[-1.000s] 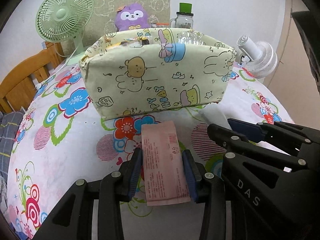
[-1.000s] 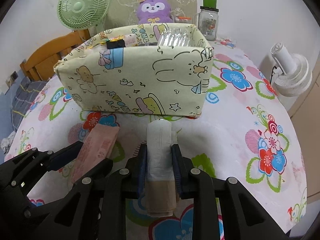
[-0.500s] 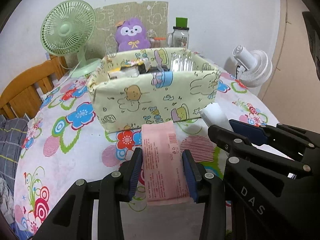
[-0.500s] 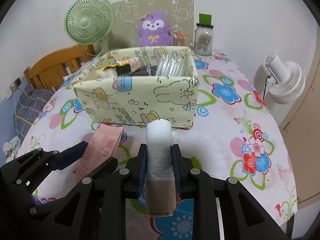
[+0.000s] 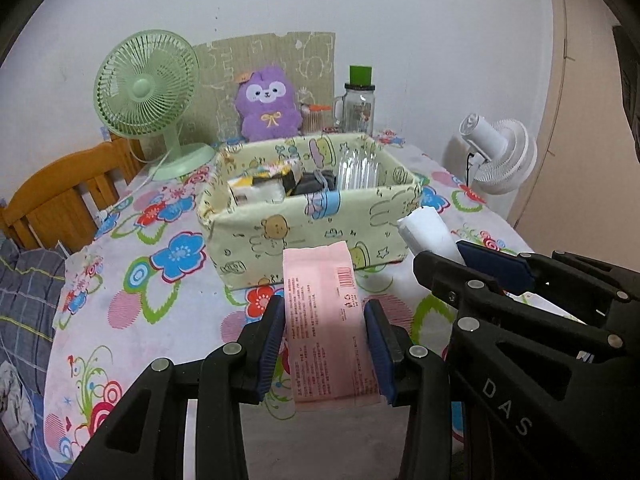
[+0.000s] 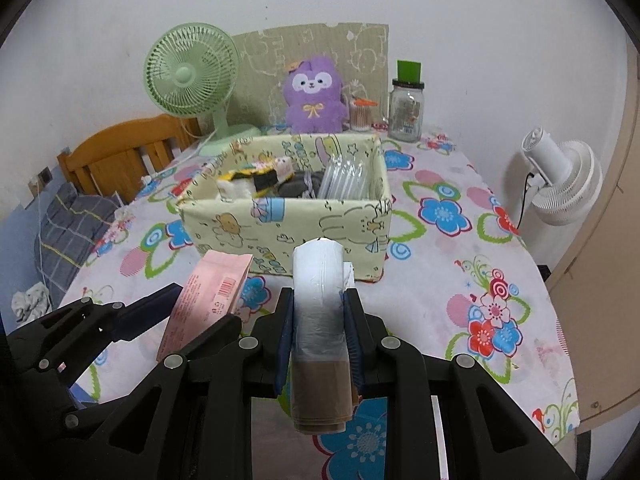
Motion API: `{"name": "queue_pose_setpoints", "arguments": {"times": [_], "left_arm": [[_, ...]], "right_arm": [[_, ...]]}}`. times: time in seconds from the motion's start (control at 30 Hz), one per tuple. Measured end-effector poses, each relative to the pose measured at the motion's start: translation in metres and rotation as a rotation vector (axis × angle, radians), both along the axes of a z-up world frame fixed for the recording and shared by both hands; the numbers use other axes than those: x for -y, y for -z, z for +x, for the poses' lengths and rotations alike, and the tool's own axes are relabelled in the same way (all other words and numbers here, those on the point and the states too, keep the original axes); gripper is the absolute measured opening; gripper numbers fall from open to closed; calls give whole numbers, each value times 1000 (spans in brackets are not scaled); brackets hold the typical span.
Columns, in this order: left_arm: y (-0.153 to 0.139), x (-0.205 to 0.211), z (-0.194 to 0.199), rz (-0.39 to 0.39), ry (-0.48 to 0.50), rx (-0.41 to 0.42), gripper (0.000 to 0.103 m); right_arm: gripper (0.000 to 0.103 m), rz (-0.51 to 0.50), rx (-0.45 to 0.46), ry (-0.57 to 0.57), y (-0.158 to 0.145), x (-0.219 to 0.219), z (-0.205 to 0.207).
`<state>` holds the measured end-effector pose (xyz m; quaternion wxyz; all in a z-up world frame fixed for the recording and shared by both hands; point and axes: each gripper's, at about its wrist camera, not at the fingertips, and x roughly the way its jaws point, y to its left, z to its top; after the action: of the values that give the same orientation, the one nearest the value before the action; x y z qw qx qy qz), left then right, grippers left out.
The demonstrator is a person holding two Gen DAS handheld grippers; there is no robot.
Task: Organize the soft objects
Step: 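Lift the pink packet and beige roll and carry them over the box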
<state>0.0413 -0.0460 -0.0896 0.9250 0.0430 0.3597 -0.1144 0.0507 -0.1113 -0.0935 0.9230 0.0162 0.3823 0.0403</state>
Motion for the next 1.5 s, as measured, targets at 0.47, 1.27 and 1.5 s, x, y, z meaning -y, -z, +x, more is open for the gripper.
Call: {"name": "queue_pose_setpoints", "arguments": {"times": [0.47, 1.27, 1.5], "left_arm": [[-34, -4, -9, -4, -3, 76, 41], [-64, -1, 19, -13, 0, 124, 41], [-67, -2, 37, -14, -1, 123, 41]], "right_arm": [[27, 11, 80, -11, -37, -5, -11], [27, 22, 145, -20, -75, -1, 11], [27, 27, 146, -23, -79, 1, 30]]}}
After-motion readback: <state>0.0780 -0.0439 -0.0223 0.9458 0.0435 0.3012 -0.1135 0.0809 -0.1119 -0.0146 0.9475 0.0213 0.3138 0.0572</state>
